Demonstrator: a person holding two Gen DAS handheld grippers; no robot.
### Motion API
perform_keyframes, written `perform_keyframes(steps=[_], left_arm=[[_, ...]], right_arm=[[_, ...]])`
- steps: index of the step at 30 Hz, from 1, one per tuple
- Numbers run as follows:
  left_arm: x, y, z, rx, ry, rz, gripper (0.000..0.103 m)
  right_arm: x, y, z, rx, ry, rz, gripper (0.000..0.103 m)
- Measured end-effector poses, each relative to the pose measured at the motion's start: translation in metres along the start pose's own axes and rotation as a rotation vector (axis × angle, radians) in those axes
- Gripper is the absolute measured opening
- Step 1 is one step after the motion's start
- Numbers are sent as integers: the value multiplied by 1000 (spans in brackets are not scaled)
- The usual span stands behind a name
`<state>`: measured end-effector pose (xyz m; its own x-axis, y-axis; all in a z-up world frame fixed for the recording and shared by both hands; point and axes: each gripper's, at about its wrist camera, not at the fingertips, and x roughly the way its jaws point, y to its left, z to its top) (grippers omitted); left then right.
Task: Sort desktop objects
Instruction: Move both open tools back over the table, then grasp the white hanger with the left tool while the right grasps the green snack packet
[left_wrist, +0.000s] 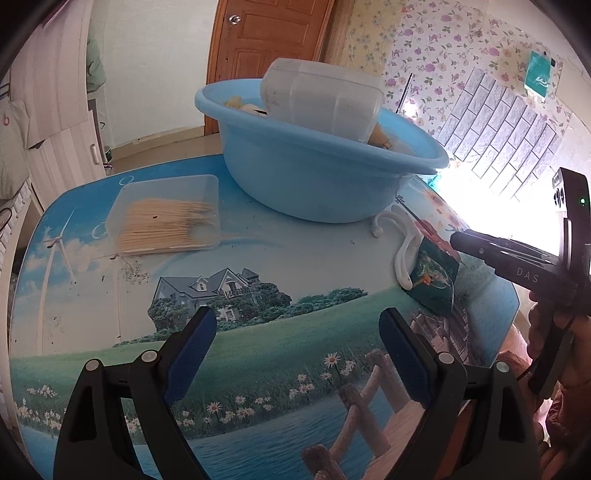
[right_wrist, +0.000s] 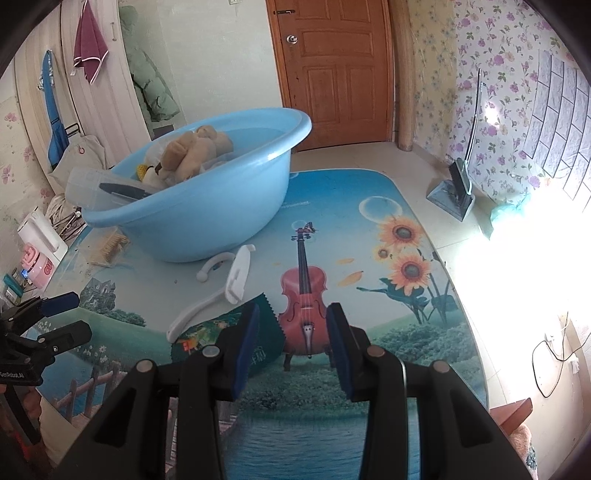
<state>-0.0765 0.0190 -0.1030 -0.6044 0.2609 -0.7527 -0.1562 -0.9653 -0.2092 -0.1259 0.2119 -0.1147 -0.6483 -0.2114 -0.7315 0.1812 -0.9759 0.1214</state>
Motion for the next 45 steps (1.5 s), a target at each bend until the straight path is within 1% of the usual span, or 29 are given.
perform_keyframes(steps=[4, 6, 8, 10, 13, 15, 20, 22, 27, 31, 33, 35, 37, 40, 42, 43, 44, 45], left_arm=[[3, -3, 0, 12, 11, -4, 90], [4, -3, 0, 13, 14, -4, 90], [3, -2, 1, 11, 14, -2, 90], [2, 0, 1, 6, 11, 1, 90], [-1, 4, 1, -4, 5, 2, 90], [-2, 6, 1, -10, 1, 1, 90], [-4, 8, -1, -14, -3, -3, 90], [-5, 8, -3, -16, -5, -2, 90], [-10, 13, -3, -29, -15, 4, 90], [-11, 17, -5, -40, -22, 8, 90], [-13, 18, -6, -43, -23, 8, 90], [-14, 19, -7, -43, -26, 8, 90], [-15, 20, -7, -42, -29, 7, 90], [-15, 20, -7, -44, -27, 4, 90], [-13, 19, -8, -43, -22, 3, 90], [-12, 19, -8, -42, -20, 1, 90], [-12, 18, -9, -40, -18, 1, 90], [-11, 17, -9, -37, -16, 0, 90]], right_arm=[[8, 6, 7, -28, -7, 9, 37], [16, 11, 11, -62, -11, -4, 37], [28, 14, 17, -89, 1, -24, 37], [38, 15, 21, -100, 27, -4, 37], [47, 23, 23, -135, 57, 45, 37], [47, 32, 22, -167, 62, 75, 37], [44, 62, 12, -282, 67, 174, 37], [43, 76, 9, -328, 70, 196, 37], [41, 107, -2, -425, 96, 287, 37], [37, 123, -9, -467, 117, 386, 37], [33, 127, -14, -488, 123, 418, 37], [31, 129, -16, -504, 121, 413, 37], [26, 128, -17, -499, 103, 373, 37], [16, 117, -17, -475, 48, 245, 37], [11, 106, -16, -435, 33, 199, 39], [10, 99, -16, -402, 37, 183, 47], [10, 93, -16, -372, 41, 166, 60], [10, 86, -17, -346, 44, 148, 65]])
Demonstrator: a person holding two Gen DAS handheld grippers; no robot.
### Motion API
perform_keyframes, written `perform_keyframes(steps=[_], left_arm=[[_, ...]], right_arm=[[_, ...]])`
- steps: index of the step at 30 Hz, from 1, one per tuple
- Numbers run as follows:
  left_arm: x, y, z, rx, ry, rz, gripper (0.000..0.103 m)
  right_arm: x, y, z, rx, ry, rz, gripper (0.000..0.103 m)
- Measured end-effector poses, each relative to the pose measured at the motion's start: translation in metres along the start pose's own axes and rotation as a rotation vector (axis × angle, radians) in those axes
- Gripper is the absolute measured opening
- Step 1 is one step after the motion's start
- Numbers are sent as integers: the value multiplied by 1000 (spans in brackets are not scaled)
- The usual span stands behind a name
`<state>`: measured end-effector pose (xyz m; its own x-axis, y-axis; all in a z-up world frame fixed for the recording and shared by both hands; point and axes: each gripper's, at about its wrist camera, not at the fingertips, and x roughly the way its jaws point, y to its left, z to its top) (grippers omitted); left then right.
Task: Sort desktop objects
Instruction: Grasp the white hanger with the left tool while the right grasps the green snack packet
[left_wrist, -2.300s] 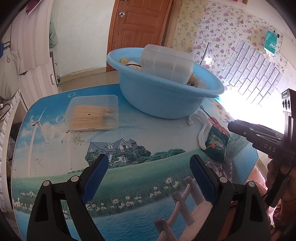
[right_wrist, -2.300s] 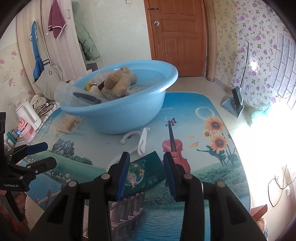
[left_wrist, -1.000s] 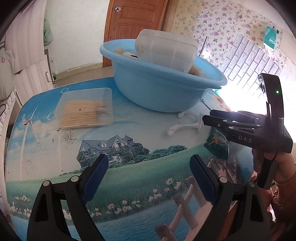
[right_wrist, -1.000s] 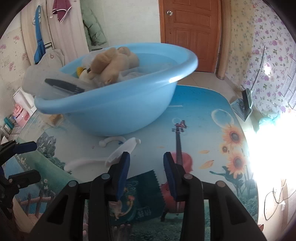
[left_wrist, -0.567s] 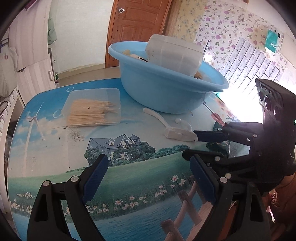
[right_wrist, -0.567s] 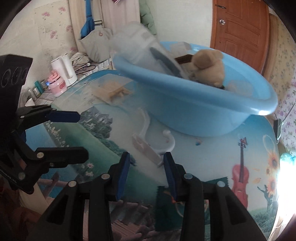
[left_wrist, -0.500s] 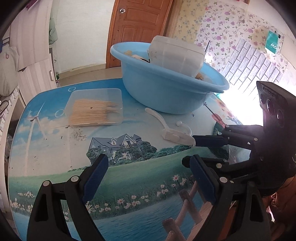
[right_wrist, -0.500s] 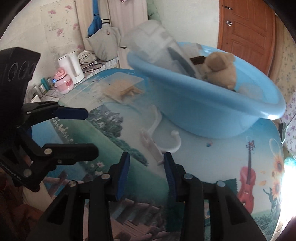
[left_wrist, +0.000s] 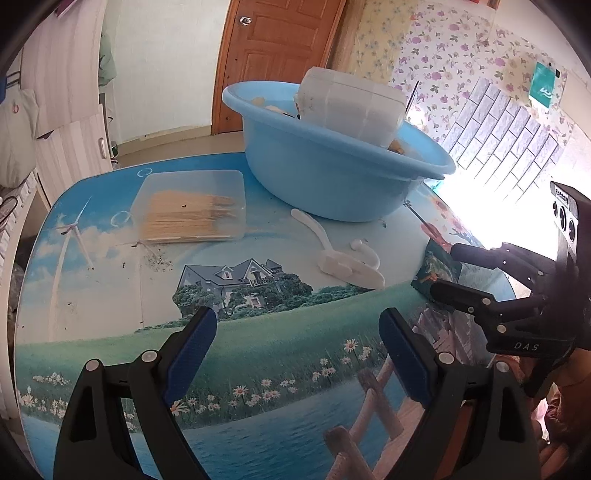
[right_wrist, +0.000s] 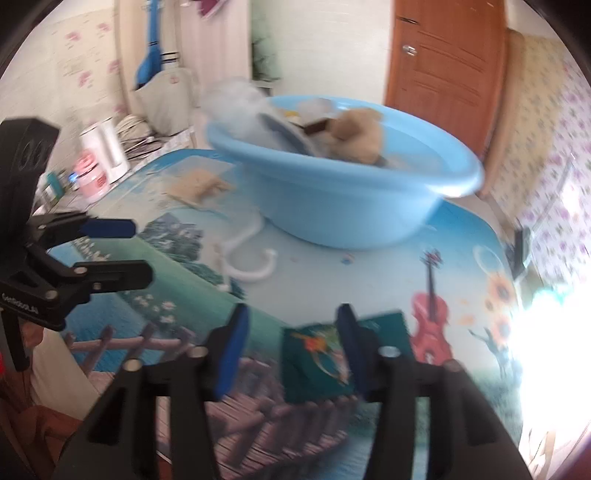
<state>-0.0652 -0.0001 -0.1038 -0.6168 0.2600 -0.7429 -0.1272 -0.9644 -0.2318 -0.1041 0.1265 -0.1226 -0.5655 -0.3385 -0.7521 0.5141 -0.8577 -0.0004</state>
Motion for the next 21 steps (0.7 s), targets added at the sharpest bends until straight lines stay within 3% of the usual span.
perform_keyframes(steps=[5, 9, 13, 17, 21], left_arm=[[1, -6, 0, 13, 6, 0, 90], [1, -9, -1, 22, 13, 5, 90], [3, -9, -2, 19, 17, 8, 90], [3, -9, -4, 20, 24, 11, 90], [5, -11, -5, 23, 30, 13, 90]], right_arm=[[-3, -19, -11, 88, 8, -71, 71], [5, -33, -14, 153, 34, -78, 74], [6, -41, -17, 163, 29, -77, 83], [8, -44, -22, 172, 26, -115, 102], [9, -51, -25, 202, 15, -137, 103]])
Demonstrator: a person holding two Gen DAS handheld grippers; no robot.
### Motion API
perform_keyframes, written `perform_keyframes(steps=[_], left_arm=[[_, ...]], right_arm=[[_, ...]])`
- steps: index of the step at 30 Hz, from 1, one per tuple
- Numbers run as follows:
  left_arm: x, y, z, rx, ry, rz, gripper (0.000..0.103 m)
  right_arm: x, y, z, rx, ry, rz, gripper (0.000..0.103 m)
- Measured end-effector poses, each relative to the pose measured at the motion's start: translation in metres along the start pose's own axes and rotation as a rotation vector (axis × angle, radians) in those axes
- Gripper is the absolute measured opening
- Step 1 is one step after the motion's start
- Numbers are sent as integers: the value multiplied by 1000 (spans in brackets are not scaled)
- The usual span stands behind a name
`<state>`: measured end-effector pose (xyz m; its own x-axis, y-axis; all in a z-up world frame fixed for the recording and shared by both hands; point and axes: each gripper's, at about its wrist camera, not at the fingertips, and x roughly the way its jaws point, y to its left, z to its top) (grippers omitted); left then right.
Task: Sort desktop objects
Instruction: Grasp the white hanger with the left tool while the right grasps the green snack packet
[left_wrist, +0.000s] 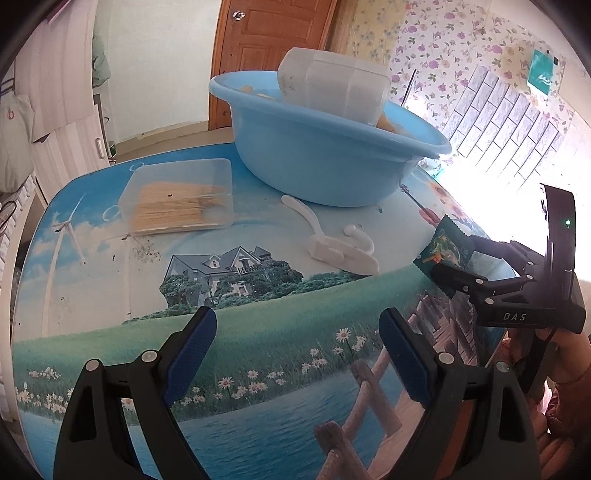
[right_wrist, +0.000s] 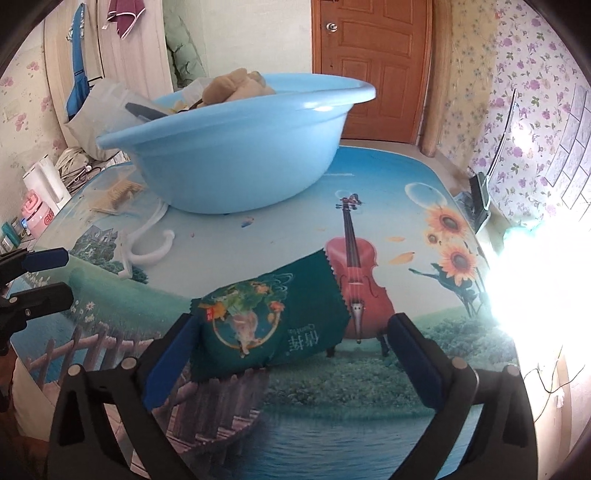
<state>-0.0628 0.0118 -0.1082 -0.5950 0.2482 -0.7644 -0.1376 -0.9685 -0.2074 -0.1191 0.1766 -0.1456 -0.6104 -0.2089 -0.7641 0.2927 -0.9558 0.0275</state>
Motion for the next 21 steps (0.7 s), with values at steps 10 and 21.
perform_keyframes(steps=[10, 21], left_arm=[[4, -4, 3, 21, 10, 2, 90], [13, -2, 24, 55, 11, 13, 90]], right_arm=[[-1, -8, 0, 32, -15, -34, 103], [-3, -10, -2, 28, -25, -25, 103]])
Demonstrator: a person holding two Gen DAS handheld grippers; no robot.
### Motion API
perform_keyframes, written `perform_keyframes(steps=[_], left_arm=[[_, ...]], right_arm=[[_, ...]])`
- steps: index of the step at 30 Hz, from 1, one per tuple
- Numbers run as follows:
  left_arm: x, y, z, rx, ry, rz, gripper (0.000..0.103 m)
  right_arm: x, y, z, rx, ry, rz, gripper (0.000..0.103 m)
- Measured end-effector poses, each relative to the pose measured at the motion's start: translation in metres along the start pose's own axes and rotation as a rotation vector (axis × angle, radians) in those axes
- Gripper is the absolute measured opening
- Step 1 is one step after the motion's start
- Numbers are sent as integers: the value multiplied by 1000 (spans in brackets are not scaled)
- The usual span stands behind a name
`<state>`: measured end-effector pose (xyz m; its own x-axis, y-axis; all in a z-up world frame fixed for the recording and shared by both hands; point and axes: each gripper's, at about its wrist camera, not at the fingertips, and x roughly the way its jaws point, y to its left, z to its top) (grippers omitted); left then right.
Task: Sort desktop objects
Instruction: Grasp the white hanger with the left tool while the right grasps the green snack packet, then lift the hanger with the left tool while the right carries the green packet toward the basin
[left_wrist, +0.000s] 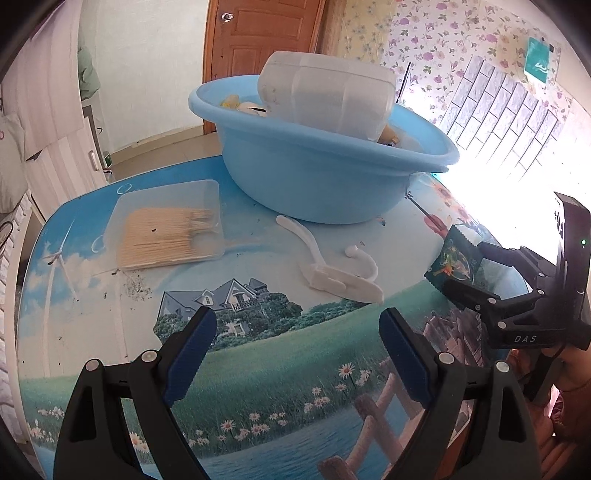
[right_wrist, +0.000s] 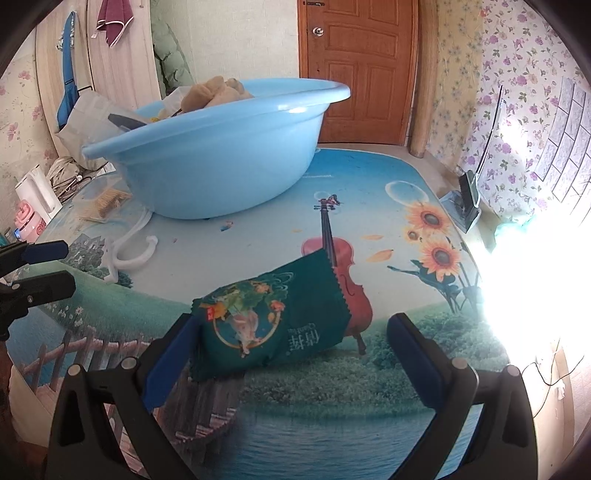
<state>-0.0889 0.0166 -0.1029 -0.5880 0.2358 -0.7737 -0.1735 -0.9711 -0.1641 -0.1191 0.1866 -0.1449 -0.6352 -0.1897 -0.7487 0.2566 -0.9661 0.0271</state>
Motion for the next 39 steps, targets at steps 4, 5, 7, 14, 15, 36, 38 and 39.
perform_keyframes(steps=[4, 5, 7, 14, 15, 36, 38, 39], left_arm=[[5, -5, 6, 23, 10, -1, 90], [6, -7, 7, 30, 10, -4, 90], [9, -11, 9, 48, 17, -11, 90], [27, -27, 14, 114, 46, -5, 90], [29, -28, 15, 124, 45, 2, 90], [17, -31, 8, 183, 34, 7, 54], [13, -28, 5, 169, 32, 8, 54], [12, -26, 4, 160, 32, 6, 54]], right_arm=[[-1, 4, -1, -29, 0, 12, 103], [-1, 5, -2, -36, -1, 14, 103], [-1, 6, -2, -42, -1, 21, 103], [0, 8, 1, -53, 12, 26, 101], [0, 8, 2, -55, 14, 30, 101], [-1, 22, 11, -117, 20, 85, 13], [-1, 22, 11, -119, 20, 92, 13], [-2, 23, 11, -121, 20, 94, 13]])
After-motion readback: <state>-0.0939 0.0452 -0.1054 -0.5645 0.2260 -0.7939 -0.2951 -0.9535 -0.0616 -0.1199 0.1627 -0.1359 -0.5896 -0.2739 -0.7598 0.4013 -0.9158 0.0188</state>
